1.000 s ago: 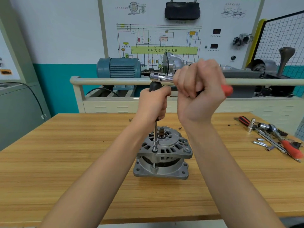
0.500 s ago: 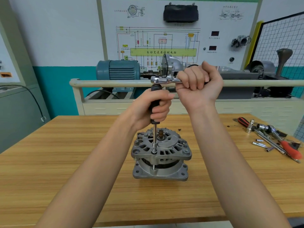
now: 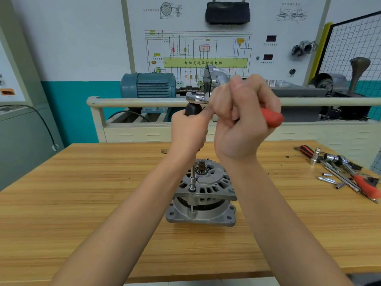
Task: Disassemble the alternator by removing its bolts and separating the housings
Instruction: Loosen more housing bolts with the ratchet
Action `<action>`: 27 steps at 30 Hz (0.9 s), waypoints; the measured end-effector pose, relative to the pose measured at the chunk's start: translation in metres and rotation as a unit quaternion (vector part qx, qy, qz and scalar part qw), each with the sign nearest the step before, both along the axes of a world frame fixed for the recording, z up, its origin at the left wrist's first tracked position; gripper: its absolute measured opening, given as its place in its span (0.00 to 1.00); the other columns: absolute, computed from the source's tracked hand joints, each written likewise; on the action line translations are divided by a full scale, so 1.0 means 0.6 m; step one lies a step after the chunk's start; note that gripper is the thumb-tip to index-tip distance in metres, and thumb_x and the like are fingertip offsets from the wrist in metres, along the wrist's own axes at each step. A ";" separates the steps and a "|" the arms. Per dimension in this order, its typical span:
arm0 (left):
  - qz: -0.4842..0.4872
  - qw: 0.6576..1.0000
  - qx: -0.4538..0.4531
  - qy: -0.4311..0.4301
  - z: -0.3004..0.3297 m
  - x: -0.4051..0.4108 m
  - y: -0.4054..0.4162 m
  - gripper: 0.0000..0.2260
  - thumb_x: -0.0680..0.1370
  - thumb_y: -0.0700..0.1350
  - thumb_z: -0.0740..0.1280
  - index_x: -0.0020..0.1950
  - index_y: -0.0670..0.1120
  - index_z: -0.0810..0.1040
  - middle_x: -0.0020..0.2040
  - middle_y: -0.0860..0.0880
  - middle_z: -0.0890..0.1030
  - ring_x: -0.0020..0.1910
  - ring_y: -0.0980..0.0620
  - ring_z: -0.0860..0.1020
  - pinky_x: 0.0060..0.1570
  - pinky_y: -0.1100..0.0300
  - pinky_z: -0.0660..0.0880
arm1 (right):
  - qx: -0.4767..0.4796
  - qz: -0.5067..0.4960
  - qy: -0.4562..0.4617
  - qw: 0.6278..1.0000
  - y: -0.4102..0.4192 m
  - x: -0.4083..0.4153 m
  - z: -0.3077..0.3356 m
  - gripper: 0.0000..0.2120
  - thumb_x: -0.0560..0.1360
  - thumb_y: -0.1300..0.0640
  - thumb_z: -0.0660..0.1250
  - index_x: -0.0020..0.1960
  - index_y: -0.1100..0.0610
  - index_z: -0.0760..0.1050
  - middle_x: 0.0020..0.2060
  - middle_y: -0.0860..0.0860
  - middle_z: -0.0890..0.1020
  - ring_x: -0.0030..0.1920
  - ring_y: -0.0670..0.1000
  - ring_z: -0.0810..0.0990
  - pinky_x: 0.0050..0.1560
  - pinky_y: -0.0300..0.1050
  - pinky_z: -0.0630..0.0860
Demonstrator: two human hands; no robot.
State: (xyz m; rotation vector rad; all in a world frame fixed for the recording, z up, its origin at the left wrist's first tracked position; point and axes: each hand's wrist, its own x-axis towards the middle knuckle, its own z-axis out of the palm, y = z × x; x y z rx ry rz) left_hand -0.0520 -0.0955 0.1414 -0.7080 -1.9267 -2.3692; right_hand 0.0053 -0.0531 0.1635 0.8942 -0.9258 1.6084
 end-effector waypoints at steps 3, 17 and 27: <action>-0.138 0.990 -0.030 0.005 0.006 -0.010 -0.019 0.18 0.73 0.36 0.66 0.28 0.47 0.63 0.20 0.53 0.60 0.19 0.55 0.56 0.21 0.66 0.56 | -0.032 0.145 -0.043 0.988 0.035 0.002 0.015 0.22 0.72 0.66 0.56 0.21 0.52 0.61 0.15 0.46 0.61 0.19 0.45 0.55 0.26 0.39 0.56; -0.180 0.983 -0.012 -0.013 0.012 -0.015 -0.016 0.23 0.77 0.36 0.61 0.22 0.49 0.63 0.18 0.53 0.58 0.16 0.56 0.54 0.20 0.69 0.53 | -0.139 0.263 -0.102 0.949 0.061 -0.012 0.014 0.23 0.72 0.63 0.55 0.19 0.53 0.61 0.15 0.47 0.59 0.19 0.47 0.53 0.24 0.39 0.56; -0.088 0.996 0.011 0.006 0.007 -0.005 -0.010 0.17 0.74 0.34 0.63 0.29 0.47 0.63 0.20 0.53 0.61 0.19 0.55 0.56 0.21 0.66 0.54 | -0.027 0.071 -0.034 0.997 0.014 -0.001 0.010 0.21 0.71 0.68 0.57 0.23 0.52 0.61 0.17 0.46 0.62 0.19 0.45 0.57 0.28 0.40 0.55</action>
